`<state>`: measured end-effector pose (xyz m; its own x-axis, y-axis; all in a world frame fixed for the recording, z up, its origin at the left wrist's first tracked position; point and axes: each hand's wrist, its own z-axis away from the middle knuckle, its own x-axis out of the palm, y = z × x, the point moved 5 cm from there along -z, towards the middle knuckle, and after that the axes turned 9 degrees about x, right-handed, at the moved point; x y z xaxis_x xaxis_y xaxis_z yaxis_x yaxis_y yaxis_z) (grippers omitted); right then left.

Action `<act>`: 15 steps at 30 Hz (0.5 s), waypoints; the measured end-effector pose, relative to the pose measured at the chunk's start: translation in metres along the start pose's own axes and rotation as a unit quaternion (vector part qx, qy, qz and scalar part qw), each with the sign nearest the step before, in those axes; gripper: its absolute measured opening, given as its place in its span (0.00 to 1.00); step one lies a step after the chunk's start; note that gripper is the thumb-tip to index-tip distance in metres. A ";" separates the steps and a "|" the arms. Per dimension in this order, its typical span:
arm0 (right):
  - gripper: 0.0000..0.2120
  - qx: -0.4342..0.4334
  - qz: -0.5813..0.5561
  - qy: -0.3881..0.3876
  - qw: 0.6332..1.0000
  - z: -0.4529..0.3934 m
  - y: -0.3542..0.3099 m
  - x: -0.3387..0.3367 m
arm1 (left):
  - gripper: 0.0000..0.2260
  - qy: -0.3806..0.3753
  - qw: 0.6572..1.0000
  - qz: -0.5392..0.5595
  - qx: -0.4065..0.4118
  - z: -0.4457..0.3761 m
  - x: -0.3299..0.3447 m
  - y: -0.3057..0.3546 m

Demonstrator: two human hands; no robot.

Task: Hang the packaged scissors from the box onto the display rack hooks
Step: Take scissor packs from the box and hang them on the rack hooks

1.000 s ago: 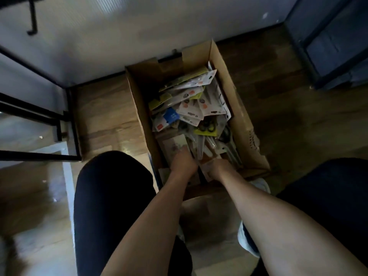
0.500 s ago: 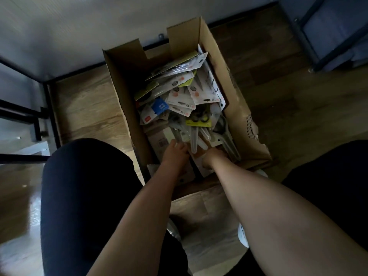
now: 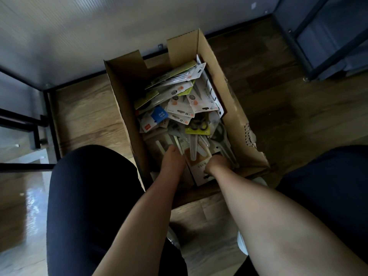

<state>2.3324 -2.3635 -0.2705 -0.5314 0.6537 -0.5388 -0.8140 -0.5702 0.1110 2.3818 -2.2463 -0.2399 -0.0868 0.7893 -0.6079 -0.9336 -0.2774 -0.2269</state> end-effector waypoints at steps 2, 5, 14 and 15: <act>0.17 -0.020 0.009 -0.014 1.000 0.005 -0.001 -0.007 | 0.13 0.008 1.000 0.006 -0.006 0.007 -0.005 -0.002; 0.15 -0.036 -0.013 -0.033 0.999 0.020 0.005 -0.022 | 0.11 0.036 0.996 0.073 -0.026 0.025 -0.028 -0.011; 0.15 -0.006 -0.138 -0.025 0.990 0.151 0.053 -0.129 | 0.08 0.075 0.981 0.153 -0.088 0.159 -0.144 -0.070; 0.15 -0.005 -0.155 -0.030 0.988 0.172 0.059 -0.142 | 0.09 0.086 0.975 0.173 -0.110 0.180 -0.158 -0.077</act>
<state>2.3198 -2.4045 -0.0441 -0.2710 0.8254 -0.4953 -0.9372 -0.3435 -0.0596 2.4050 -2.2507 0.0109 -0.3066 0.5284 -0.7917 -0.7594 -0.6372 -0.1313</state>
